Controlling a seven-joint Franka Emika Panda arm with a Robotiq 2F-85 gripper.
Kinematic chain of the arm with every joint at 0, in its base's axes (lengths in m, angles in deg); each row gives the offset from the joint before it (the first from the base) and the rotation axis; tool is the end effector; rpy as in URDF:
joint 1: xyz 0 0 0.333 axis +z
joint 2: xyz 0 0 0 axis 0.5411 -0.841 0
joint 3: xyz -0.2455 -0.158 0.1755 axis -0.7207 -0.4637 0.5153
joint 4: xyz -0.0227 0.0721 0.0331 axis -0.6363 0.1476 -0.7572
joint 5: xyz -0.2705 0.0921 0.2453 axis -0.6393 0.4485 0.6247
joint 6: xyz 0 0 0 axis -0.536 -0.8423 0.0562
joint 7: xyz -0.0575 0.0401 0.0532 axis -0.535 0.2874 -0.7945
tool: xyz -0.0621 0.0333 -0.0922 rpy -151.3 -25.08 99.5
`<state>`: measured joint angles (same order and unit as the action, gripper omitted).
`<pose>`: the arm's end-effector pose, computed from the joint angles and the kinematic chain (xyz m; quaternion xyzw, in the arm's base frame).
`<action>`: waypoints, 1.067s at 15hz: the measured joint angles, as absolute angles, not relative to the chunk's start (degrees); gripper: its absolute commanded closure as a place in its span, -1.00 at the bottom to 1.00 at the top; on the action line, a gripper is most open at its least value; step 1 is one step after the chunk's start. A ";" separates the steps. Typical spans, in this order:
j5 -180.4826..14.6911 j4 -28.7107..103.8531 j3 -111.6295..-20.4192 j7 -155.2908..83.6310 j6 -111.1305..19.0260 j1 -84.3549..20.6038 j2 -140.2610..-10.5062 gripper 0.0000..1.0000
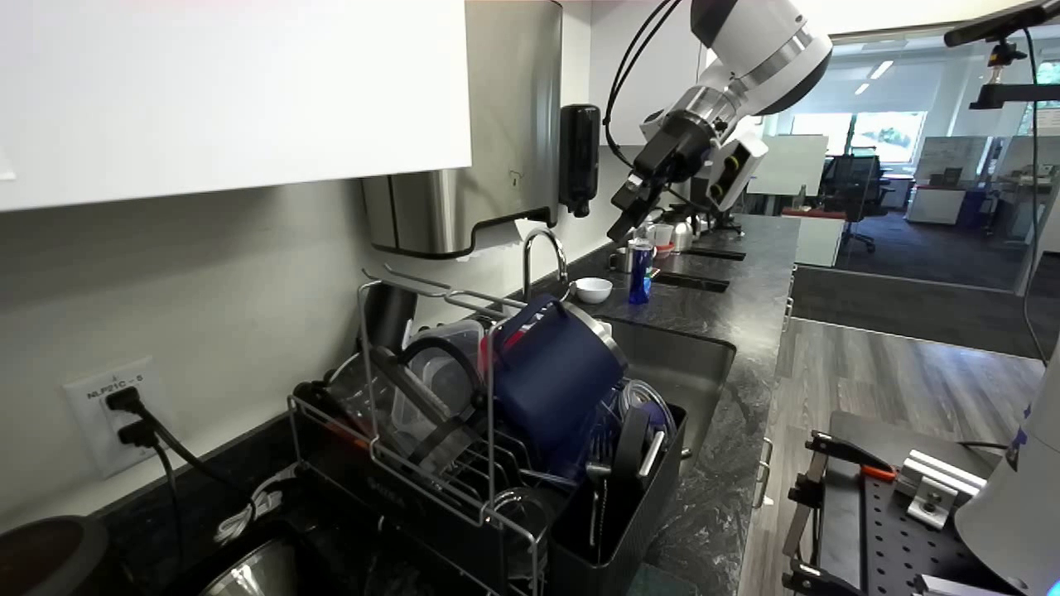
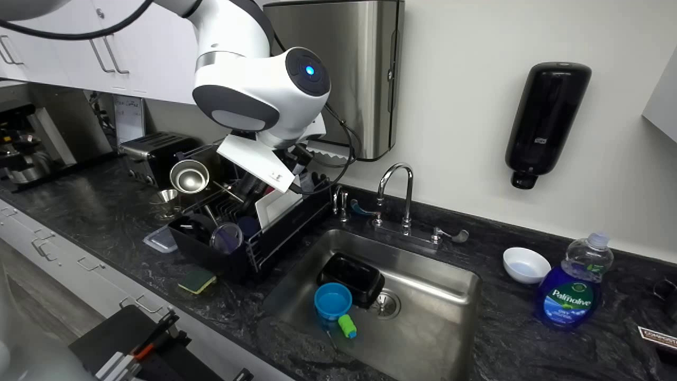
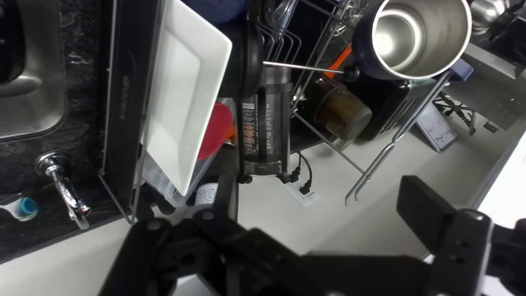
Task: Put the blue cup in the sink on the dish rack
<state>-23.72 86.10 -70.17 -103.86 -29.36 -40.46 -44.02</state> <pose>0.4215 -0.0678 0.4292 -0.8982 -0.1265 -0.2114 0.3641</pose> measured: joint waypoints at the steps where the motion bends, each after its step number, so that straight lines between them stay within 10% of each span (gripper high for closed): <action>1: -24.71 86.10 -70.41 -103.67 -29.92 -40.59 -43.90 -1.00; 16: -31.56 87.61 -74.54 -99.20 -46.81 -41.13 -43.04 -1.00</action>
<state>-31.56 87.61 -74.54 -99.20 -46.81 -41.13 -43.04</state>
